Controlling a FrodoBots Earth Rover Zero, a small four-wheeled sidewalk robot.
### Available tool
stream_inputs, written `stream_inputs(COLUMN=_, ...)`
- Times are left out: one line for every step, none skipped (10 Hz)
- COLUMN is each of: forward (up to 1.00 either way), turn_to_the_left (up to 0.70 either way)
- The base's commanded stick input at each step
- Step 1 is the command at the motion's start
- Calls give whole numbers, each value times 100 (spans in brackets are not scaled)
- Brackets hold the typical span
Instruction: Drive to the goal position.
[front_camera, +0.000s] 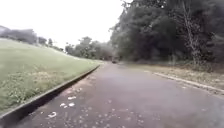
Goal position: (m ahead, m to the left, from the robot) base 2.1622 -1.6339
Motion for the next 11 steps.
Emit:
stream_inputs(forward=67, turn_to_the_left=-2)
stream_inputs(forward=67, turn_to_the_left=-2)
stream_inputs(forward=67, turn_to_the_left=-2)
stream_inputs(forward=67, turn_to_the_left=-2)
stream_inputs(forward=67, turn_to_the_left=-2)
stream_inputs(forward=67, turn_to_the_left=-2)
stream_inputs(forward=67, turn_to_the_left=-2)
stream_inputs(forward=67, turn_to_the_left=-2)
stream_inputs(forward=67, turn_to_the_left=-2)
stream_inputs(forward=67, turn_to_the_left=-2)
stream_inputs(forward=67, turn_to_the_left=-2)
